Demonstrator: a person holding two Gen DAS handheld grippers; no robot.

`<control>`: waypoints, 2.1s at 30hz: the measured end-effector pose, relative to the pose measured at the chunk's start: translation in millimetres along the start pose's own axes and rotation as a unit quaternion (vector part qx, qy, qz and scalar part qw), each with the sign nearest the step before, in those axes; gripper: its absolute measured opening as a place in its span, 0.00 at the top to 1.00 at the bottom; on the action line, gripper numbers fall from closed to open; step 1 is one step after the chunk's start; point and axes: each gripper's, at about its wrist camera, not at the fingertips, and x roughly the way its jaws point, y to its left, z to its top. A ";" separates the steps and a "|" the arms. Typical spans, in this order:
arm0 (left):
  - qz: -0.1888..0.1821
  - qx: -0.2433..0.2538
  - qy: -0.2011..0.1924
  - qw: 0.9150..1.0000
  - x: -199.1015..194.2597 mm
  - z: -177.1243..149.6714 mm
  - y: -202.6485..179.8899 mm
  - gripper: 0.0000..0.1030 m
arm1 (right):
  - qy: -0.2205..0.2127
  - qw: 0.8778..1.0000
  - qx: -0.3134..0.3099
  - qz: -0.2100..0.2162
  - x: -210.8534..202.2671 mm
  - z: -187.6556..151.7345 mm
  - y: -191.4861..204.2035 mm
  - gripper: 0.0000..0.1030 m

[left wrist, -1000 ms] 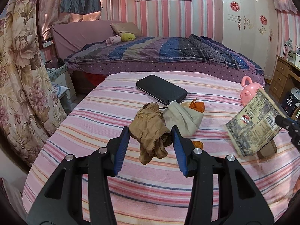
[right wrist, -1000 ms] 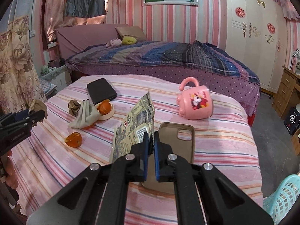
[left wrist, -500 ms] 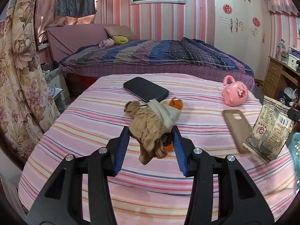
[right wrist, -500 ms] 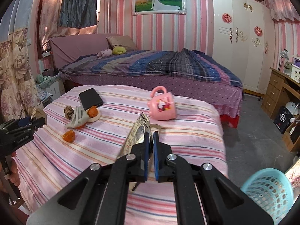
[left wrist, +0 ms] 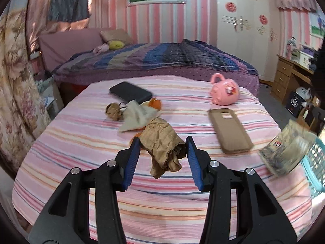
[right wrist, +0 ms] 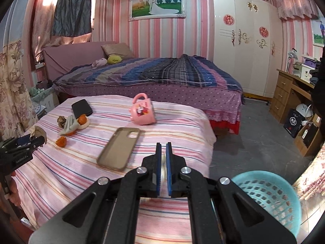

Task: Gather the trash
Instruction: 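Carry the brown paper in the left tool while the right tool carries the wrapper to the basket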

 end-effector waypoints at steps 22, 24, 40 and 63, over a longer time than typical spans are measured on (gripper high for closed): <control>0.005 0.004 0.020 1.000 10.0 -6.2 8.2 0.56 | 0.203 0.978 0.043 0.010 90.1 -67.7 -17.7 0.34; 0.004 0.000 0.020 1.000 9.4 -5.6 12.1 0.56 | 0.206 0.977 0.059 0.015 93.8 -69.4 -19.4 0.30; 0.007 -0.005 0.021 1.000 12.7 -5.3 14.4 0.56 | 0.170 0.985 0.029 -0.007 83.7 -57.5 -14.8 0.87; -0.090 0.046 -0.006 0.995 -6.6 10.6 -95.0 0.56 | 0.010 0.989 0.099 -0.105 -39.9 -20.0 -136.3 0.96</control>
